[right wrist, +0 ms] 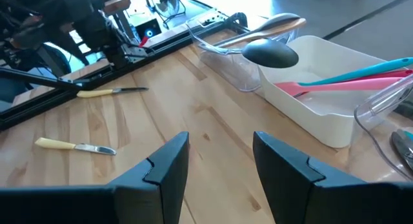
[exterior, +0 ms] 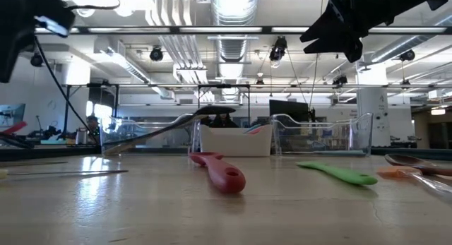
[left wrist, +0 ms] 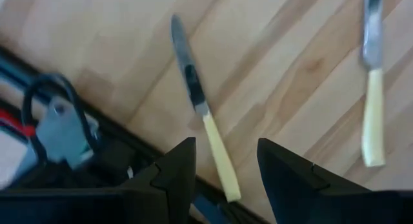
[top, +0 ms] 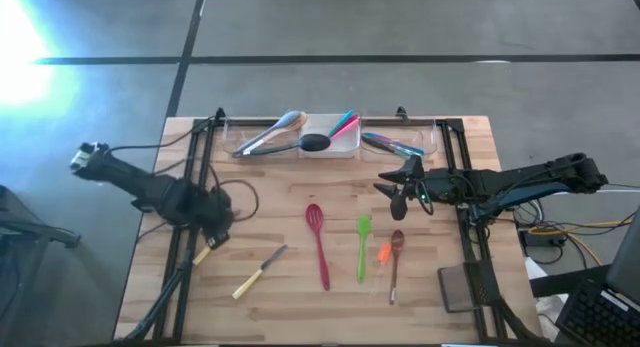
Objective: Pick & Place Kitchen Items
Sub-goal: Put the left yellow table knife into the right transparent bin
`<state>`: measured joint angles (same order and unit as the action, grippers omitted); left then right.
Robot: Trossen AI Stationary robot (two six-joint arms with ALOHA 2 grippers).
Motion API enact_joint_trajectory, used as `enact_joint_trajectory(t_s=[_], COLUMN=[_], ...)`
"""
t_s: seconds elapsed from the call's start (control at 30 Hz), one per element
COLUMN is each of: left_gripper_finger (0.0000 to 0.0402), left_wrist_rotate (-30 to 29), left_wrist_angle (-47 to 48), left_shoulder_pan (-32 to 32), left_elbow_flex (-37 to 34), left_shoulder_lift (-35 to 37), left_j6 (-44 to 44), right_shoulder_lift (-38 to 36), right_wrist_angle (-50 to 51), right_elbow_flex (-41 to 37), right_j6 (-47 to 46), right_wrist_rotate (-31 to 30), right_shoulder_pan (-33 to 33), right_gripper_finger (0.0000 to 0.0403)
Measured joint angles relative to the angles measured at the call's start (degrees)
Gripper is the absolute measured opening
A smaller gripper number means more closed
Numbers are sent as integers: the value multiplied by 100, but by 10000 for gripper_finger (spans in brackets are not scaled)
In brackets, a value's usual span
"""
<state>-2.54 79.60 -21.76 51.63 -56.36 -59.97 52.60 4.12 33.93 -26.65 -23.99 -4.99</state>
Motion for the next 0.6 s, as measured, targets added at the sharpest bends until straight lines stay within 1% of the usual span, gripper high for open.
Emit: enact_joint_trajectory(t_s=[0.1, 0.27, 0.33, 0.43, 0.47, 0.6], left_gripper_finger=[170, 170, 170, 170, 170, 170], left_wrist_rotate=[34, 475, 687, 764, 799, 784], left_wrist_angle=[-7, -132, -306, -623, -865, -901], left_shoulder_pan=[-537, -1095, -1197, -1295, -1319, -1336], left_elbow_flex=[-240, -735, -939, -1107, -1157, -1155], left_shoulder_lift=[-2, -1, 0, 0, 0, -56], left_j6=[-609, -1293, -1440, -1475, -1476, -1477], right_shoulder_lift=[0, 0, 0, -2, -2, -2], right_wrist_angle=[0, 0, 0, -7, -6, -10], right_elbow_flex=[0, 0, 3, 24, 25, 30], right_j6=[0, 0, 0, -18, -48, -166], right_wrist_rotate=[0, 11, 28, 44, 45, 46], right_shoulder_pan=[0, 0, 0, 0, 0, 0], right_gripper_finger=[166, 166, 166, 166, 166, 166])
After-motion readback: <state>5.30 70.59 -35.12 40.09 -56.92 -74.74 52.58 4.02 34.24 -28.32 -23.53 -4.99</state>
